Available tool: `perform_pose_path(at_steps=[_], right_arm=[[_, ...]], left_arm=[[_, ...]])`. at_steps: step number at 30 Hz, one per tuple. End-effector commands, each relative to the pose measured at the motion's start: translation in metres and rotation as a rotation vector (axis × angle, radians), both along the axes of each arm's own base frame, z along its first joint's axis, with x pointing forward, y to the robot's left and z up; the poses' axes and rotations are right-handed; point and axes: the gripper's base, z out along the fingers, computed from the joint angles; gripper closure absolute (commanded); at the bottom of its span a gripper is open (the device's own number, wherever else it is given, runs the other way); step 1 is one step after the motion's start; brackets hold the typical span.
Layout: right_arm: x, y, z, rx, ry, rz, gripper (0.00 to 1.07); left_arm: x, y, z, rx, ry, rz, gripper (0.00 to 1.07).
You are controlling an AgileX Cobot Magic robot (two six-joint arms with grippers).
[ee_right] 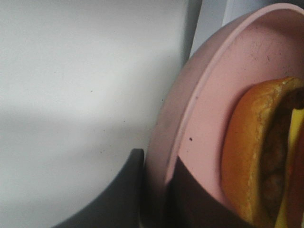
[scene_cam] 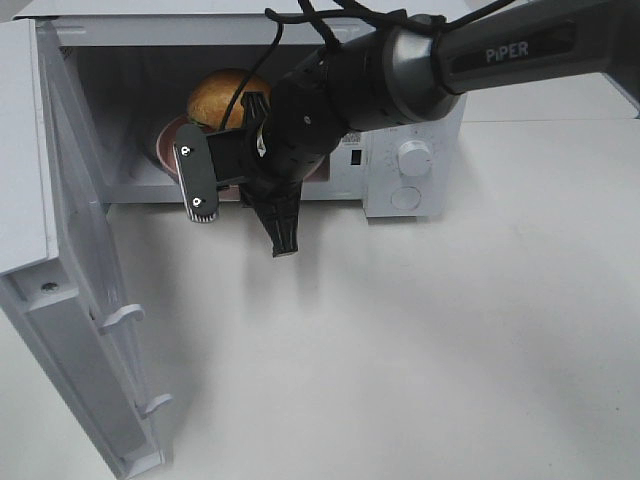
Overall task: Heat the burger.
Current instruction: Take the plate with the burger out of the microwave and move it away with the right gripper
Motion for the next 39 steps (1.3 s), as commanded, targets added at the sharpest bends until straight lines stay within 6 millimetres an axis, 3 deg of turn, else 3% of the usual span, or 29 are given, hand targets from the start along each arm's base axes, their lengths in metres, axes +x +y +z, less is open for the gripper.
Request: perform_pose_path(at_steps=[1, 25, 39], right_arm=[[-0.01, 0.001, 0.021, 0.059, -0.101, 0.07, 1.07], [-0.093, -0.045, 0.03, 0.096, -0.177, 0.261, 1.07], [-0.128, -0.062, 0.043, 0.109, -0.173, 0.29, 1.07]], left_arm=[[-0.001, 0.0, -0.001, -0.005, -0.008, 0.007, 0.07], [-0.001, 0.0, -0.001, -0.005, -0.008, 0.007, 0.07], [-0.001, 0.0, -0.001, -0.005, -0.008, 0.007, 0.07]])
